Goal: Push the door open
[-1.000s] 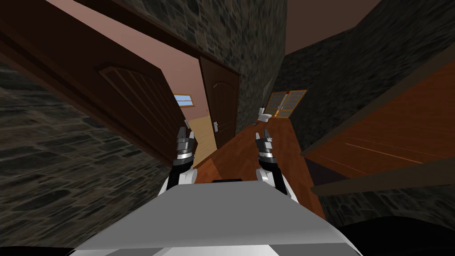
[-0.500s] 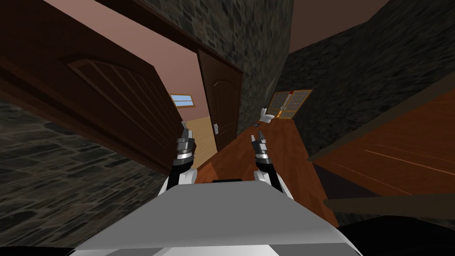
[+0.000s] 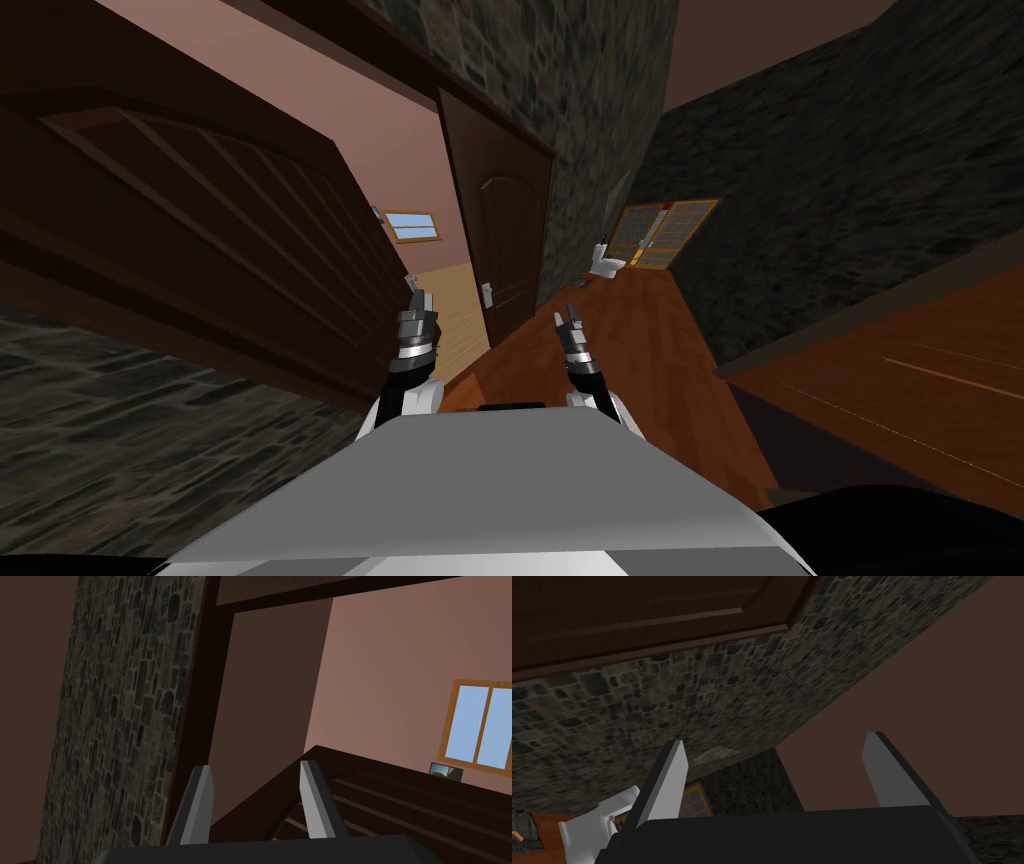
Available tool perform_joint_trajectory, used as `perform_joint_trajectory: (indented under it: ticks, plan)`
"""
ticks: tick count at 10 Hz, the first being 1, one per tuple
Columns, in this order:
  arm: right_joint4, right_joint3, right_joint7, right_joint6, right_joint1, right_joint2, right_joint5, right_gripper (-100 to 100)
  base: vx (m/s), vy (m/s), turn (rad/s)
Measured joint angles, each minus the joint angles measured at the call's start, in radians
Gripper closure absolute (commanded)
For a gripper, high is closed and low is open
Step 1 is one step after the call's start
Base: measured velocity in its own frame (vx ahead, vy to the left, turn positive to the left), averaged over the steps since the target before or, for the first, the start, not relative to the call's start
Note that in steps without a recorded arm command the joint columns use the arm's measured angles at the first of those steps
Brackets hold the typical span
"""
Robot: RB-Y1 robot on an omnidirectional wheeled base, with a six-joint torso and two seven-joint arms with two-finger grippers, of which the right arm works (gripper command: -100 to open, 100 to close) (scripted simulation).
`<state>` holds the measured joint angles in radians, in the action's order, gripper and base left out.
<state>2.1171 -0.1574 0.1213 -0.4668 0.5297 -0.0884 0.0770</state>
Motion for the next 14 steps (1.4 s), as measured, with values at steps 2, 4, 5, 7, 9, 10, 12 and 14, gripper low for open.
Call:
perform_joint_trajectory:
  ticks: [2, 4, 5, 7, 9, 10, 12, 14]
  plan:
    - [-0.019, -0.036, 0.017, 0.013, 0.003, -0.011, 0.035, -100, 0.186, 0.033, 0.046]
    - [-0.051, -0.074, 0.037, 0.007, 0.018, -0.025, 0.071, -100, 0.202, 0.016, 0.054]
    - [-0.076, -0.093, 0.046, 0.001, 0.021, -0.030, 0.090, -100, 0.207, 0.009, 0.049]
    - [-0.108, -0.140, 0.060, 0.002, 0.031, -0.035, 0.133, -100, 0.211, 0.001, 0.040]
    - [-0.143, -0.174, 0.083, -0.007, 0.046, -0.055, 0.167, -100, 0.198, 0.030, 0.058]
    - [-0.154, -0.195, 0.094, -0.001, 0.049, -0.060, 0.187, -100, 0.183, 0.010, 0.048]
    - [-0.187, -0.225, 0.122, 0.014, 0.041, -0.077, 0.220, -100, 0.182, 0.011, 0.042]
    - [-0.218, -0.262, 0.130, 0.006, 0.053, -0.077, 0.253, -100, 0.161, 0.001, 0.040]
